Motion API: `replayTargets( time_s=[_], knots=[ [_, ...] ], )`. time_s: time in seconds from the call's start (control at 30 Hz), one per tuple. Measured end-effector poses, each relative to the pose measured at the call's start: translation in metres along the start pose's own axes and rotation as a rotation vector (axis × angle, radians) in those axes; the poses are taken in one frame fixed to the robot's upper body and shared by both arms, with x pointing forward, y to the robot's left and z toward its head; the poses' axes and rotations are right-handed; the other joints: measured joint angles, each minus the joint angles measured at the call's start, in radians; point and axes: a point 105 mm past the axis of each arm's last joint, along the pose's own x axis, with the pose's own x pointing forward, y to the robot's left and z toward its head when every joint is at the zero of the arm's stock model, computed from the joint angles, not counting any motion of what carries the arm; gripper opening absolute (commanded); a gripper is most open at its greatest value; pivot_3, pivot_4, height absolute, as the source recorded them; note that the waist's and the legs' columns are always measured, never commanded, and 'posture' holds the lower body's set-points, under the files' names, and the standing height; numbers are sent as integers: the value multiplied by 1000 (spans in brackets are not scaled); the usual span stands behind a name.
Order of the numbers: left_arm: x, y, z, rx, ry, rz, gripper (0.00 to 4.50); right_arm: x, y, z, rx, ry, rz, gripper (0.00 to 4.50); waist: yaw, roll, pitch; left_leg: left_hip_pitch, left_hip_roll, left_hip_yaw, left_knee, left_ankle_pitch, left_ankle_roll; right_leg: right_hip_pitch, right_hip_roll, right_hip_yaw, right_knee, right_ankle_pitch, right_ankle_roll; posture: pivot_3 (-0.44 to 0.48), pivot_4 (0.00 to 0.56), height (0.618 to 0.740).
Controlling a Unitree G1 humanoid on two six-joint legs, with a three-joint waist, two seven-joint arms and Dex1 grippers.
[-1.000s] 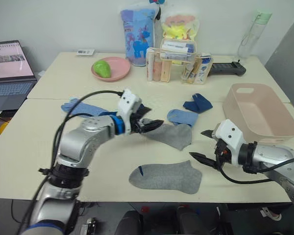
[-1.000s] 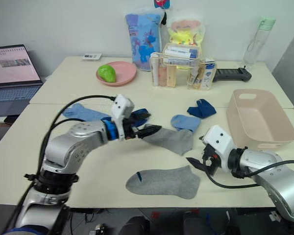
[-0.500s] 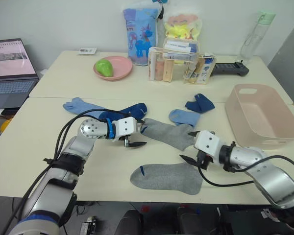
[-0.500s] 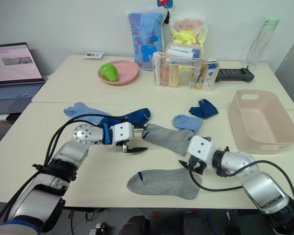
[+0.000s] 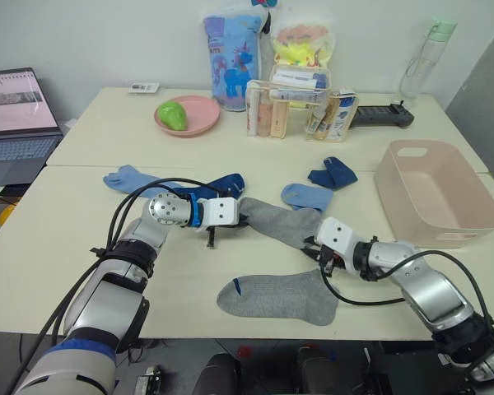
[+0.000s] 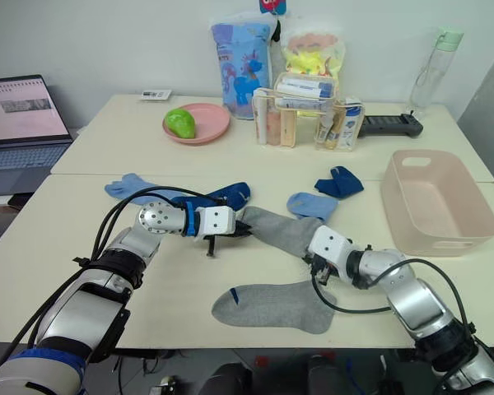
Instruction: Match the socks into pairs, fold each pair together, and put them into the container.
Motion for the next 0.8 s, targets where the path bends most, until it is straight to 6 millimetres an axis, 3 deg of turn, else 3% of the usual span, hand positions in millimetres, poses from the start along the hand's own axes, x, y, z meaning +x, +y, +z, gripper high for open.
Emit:
replayTargets(
  time_s=[0.13,0.27,0.43,0.57,0.67,0.8],
  knots=[
    [-7,-5,2,-47,-17,-59,0,-1,0,3,29,-16,13,40,-1,0,0,-1,0,0,0,0,-1,-1,0,0,0,0,0,0,150,703],
    [-17,-26,10,-187,-58,-181,0,-14,-2,17,184,-64,24,40,-7,1,0,-2,1,-2,-1,1,-2,-1,0,3,0,0,0,0,150,703],
    [-60,-57,21,-378,-6,-365,0,-41,21,37,388,-109,124,40,-11,1,1,-2,2,-6,-1,0,0,-1,1,1,0,0,0,0,150,703],
    [-79,-72,47,-584,-25,-472,0,-52,37,55,554,-168,200,40,-11,2,1,-1,2,-6,-1,-1,2,1,1,0,0,0,0,0,150,703],
    [-85,-76,57,-700,-42,-512,0,-56,40,52,623,-131,211,40,-7,3,1,0,0,-6,-1,-1,2,1,1,0,0,-1,0,0,150,703],
    [-73,-72,52,-792,-38,-528,0,-54,34,37,682,-40,142,40,-3,3,2,0,0,-4,-1,-1,2,1,2,1,1,-1,0,0,150,703]
  ],
)
